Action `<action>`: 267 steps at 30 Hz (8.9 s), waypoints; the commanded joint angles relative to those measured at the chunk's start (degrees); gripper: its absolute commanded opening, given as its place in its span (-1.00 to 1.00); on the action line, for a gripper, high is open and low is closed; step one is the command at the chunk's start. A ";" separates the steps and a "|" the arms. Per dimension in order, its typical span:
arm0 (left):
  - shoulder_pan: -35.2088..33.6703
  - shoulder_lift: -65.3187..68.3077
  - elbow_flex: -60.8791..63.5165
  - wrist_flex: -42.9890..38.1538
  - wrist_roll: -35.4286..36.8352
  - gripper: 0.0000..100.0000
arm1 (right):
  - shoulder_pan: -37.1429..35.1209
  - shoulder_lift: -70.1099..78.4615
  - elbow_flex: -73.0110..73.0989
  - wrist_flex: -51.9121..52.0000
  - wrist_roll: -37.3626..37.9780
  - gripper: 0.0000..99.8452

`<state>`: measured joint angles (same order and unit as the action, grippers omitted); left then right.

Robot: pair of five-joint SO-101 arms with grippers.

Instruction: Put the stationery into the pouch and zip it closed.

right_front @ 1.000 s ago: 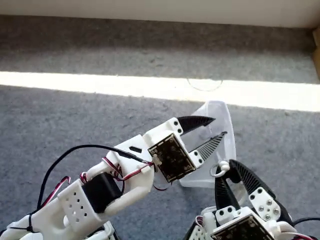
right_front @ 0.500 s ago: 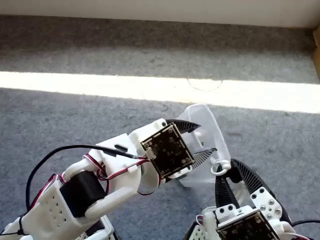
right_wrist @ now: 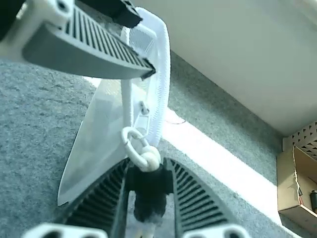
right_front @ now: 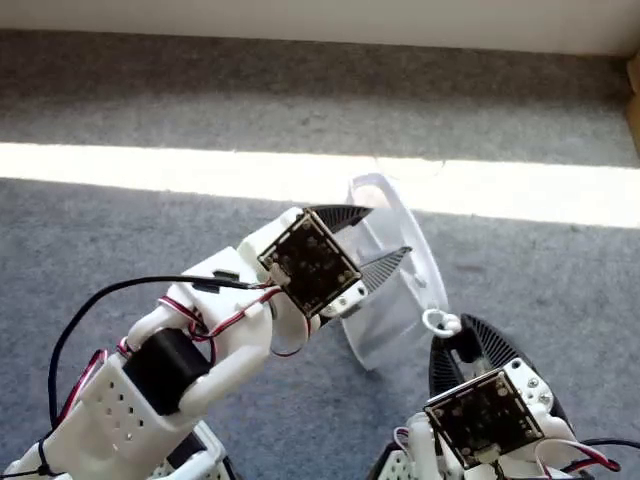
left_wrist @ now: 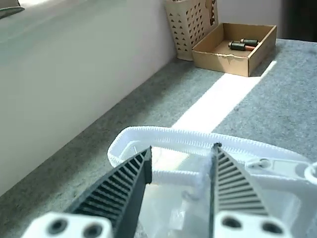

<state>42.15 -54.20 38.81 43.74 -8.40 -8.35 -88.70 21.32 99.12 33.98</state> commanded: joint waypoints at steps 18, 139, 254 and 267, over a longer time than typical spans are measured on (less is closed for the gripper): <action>1.54 1.10 -6.55 10.37 0.09 -0.68 | 0.31 0.66 4.44 -15.69 -3.34 -0.99; 6.81 -18.86 5.67 15.03 9.23 -0.54 | 0.40 -7.25 20.44 -18.68 -12.22 -0.99; -11.12 -36.97 13.41 15.21 -10.81 -0.99 | 33.89 -7.34 31.34 -40.57 -12.57 -0.99; -7.60 -37.14 13.49 15.82 3.69 -0.63 | 10.24 -6.81 20.44 -30.29 -12.66 -0.99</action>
<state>33.45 -90.86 53.32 59.12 -7.87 9.93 -96.00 46.55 67.91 21.58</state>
